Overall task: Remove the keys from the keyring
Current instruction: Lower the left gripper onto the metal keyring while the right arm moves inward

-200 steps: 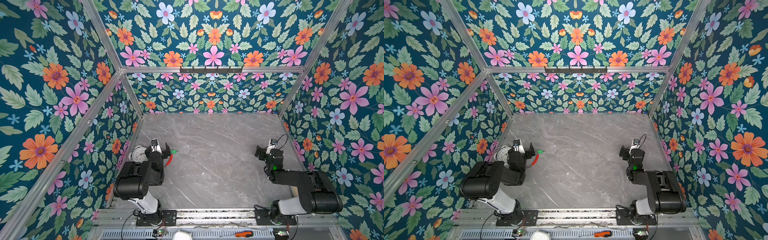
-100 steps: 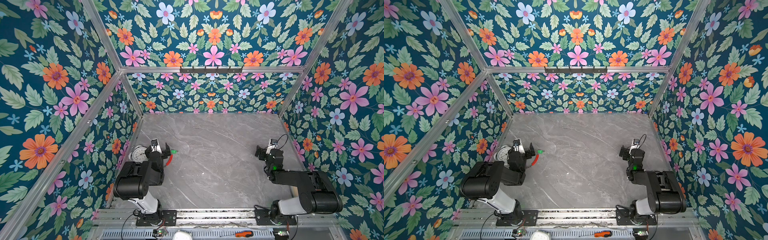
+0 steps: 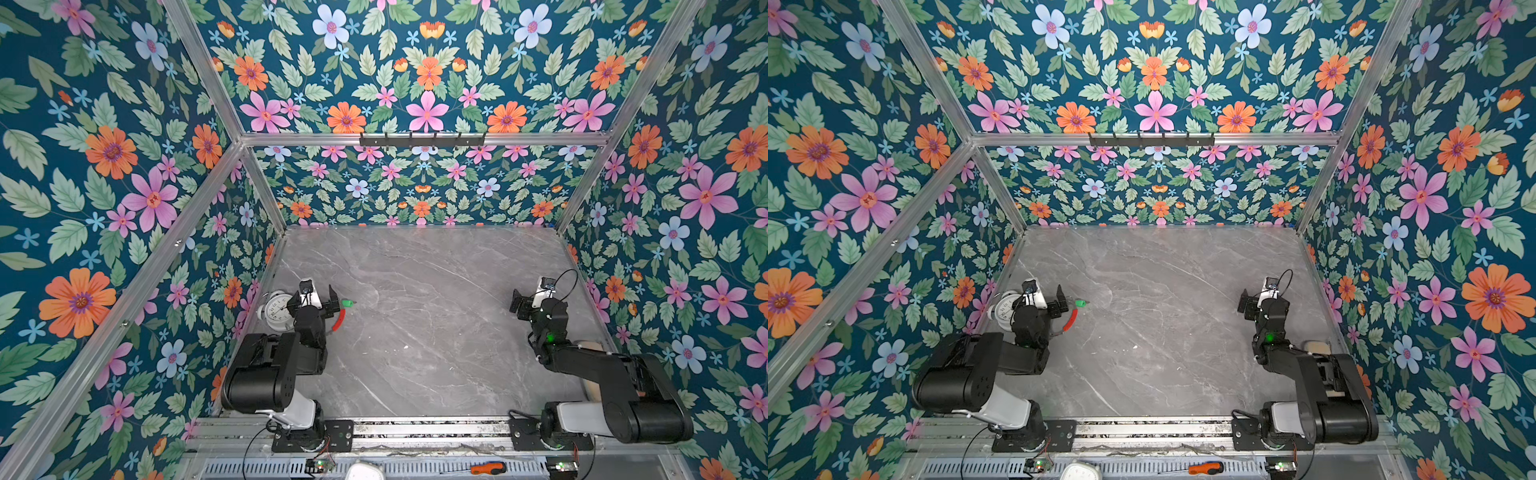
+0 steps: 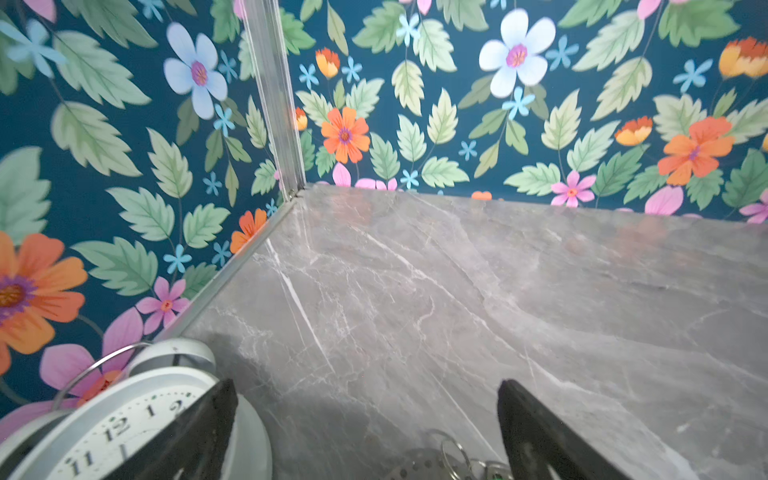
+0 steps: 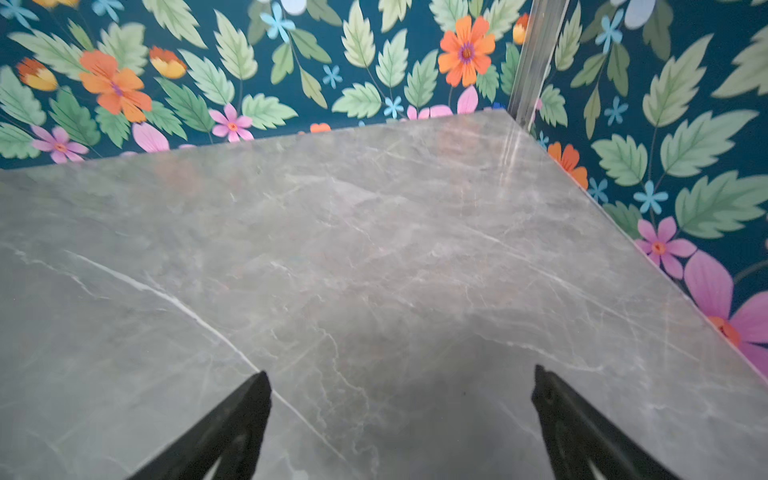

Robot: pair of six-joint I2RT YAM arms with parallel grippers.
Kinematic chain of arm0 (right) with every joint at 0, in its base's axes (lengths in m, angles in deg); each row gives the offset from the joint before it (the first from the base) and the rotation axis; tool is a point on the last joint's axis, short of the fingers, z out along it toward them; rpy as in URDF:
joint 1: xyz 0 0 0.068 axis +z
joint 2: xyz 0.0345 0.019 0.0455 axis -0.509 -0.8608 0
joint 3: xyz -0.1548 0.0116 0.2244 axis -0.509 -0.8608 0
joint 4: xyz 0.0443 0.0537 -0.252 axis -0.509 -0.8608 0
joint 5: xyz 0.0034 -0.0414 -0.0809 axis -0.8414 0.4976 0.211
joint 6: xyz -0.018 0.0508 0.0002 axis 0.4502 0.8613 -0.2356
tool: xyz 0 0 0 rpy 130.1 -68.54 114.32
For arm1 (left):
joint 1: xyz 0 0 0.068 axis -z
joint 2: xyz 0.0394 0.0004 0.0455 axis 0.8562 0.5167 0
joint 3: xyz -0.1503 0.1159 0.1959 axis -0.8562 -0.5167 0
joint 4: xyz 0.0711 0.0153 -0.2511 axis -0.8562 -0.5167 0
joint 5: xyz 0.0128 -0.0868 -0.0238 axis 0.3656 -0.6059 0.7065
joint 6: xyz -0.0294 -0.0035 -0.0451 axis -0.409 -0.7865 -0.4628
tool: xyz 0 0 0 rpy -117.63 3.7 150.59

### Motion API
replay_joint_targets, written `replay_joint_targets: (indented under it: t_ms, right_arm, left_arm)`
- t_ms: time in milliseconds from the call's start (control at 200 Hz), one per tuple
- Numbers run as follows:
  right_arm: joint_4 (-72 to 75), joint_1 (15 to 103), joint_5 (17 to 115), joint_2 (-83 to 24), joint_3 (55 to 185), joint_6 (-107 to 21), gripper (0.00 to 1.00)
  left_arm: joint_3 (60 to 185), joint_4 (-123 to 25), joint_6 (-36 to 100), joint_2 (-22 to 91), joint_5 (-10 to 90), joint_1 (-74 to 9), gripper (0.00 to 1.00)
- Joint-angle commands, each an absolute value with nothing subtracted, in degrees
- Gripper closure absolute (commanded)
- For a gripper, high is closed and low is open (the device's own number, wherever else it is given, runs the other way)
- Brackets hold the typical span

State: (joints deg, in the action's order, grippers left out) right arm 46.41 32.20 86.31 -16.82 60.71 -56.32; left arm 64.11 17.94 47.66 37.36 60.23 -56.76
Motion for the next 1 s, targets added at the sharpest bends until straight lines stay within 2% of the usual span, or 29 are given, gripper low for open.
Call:
replay_joint_targets:
  t_ms: [0, 135, 255, 430, 505, 560, 585, 655, 800, 915, 995]
  right_arm:
    - [35.7, 32.5, 89.8, -13.5, 64.1, -55.1, 0.01]
    - [26.8, 33.7, 92.7, -11.0, 67.4, -51.9, 0.01]
    - [22.5, 34.5, 94.9, -7.9, 68.8, -49.9, 0.01]
    - [12.4, 34.5, 96.3, -4.6, 73.8, -43.9, 0.01]
    - [7.7, 34.3, 98.5, -4.1, 75.4, -32.9, 0.01]
    - [-6.6, 33.6, 101.6, -3.7, 77.6, -13.9, 0.01]
    - [-8.3, 32.1, 98.4, -3.6, 77.9, -10.4, 0.01]
    - [-0.9, 28.4, 81.9, -4.2, 75.9, -15.2, 0.01]
    - [6.6, 28.5, 76.1, -4.9, 71.8, -12.2, 0.01]
    - [3.5, 29.0, 68.7, -7.0, 74.3, -16.4, 0.01]
    - [-1.0, 30.6, 66.7, -8.9, 77.1, -19.5, 0.04]
  left_arm:
    - [65.2, 11.9, 47.4, 32.9, 62.3, -56.8, 0.0]
    - [68.3, 2.2, 44.7, 26.9, 61.6, -56.7, 0.0]
    - [68.2, 1.4, 39.5, 22.7, 62.1, -56.8, 0.0]
    - [69.5, 0.1, 23.9, 18.2, 61.9, -56.9, 0.0]
    - [67.0, 2.8, 15.3, 15.1, 61.0, -56.9, 0.0]
    - [65.2, 3.2, 8.5, 12.7, 62.9, -57.0, 0.0]
    - [65.0, 1.6, 5.6, 11.8, 64.0, -57.1, 0.0]
    - [67.6, -8.6, 1.3, 9.6, 62.7, -57.9, 0.0]
    - [76.6, -25.4, 3.9, 11.1, 58.5, -58.2, 0.0]
    - [77.6, -27.1, 5.5, 11.9, 54.4, -58.3, 0.0]
    - [78.0, -27.5, 6.7, 13.1, 49.5, -58.3, 0.04]
